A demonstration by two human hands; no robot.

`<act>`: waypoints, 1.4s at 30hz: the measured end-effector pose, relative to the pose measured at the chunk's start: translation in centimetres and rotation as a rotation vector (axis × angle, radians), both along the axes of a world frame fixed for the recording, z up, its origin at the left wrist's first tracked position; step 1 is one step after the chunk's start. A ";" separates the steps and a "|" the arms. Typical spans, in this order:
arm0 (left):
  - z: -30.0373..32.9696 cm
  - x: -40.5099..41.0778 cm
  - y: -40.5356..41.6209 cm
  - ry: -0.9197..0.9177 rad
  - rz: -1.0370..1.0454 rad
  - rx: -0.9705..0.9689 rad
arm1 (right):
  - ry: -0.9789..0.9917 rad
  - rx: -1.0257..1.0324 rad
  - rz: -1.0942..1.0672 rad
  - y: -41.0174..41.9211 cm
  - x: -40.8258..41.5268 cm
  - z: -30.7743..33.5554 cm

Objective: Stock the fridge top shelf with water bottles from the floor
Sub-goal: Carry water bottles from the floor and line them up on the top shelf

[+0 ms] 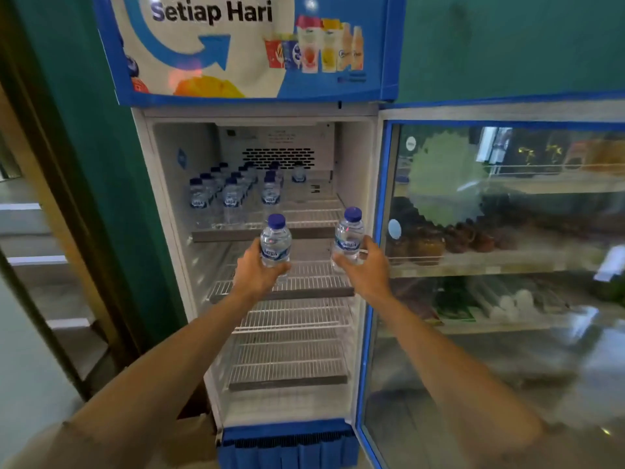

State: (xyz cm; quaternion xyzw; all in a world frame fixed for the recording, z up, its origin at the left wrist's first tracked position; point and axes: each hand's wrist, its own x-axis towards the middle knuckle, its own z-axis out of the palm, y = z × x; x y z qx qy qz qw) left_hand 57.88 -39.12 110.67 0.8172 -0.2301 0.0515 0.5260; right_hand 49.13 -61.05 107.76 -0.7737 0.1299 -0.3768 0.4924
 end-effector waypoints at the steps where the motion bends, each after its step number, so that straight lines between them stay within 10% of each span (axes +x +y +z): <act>1: 0.4 1.1 -0.6 -0.006 0.009 0.006 | 0.006 -0.011 -0.009 -0.6 1.2 0.7; 13: 4.3 14.0 -9.6 -0.226 -0.001 0.019 | -0.011 -0.102 -0.085 -6.8 17.6 4.1; 42: 0.3 25.7 -19.5 -0.081 0.131 0.240 | 0.308 0.014 -0.115 -13.7 31.2 1.5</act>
